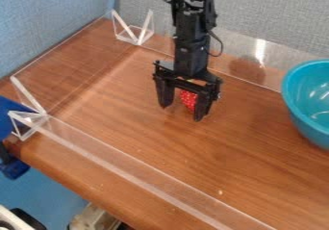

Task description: Put the strawberry in the blue bowl

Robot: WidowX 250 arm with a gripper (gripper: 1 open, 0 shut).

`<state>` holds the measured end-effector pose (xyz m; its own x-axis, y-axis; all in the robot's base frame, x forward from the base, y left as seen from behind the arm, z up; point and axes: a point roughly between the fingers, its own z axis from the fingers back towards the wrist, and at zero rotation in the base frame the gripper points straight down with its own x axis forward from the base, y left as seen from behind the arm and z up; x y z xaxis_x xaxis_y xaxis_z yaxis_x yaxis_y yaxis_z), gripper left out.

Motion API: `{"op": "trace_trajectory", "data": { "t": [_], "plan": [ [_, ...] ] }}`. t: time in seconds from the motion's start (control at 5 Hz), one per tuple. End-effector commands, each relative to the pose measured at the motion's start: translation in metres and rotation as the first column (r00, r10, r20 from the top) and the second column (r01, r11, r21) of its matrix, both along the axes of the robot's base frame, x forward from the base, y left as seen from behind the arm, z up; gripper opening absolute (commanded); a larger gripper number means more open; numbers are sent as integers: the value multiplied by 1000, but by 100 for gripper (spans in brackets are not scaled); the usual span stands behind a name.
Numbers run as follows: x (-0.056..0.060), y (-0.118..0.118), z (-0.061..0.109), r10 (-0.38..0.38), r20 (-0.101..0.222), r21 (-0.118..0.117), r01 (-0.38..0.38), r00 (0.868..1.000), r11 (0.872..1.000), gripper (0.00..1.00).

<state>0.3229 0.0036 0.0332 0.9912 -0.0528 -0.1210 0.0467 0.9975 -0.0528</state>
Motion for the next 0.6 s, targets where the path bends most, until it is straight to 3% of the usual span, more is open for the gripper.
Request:
{"op": "trace_trajectory", "data": {
  "t": [0.0, 0.4],
  "plan": [
    [17, 4, 17, 5, 84, -9, -5, 996, 1000, 100],
    [24, 6, 20, 5, 114, -33, -2, 993, 999, 100]
  ]
}}
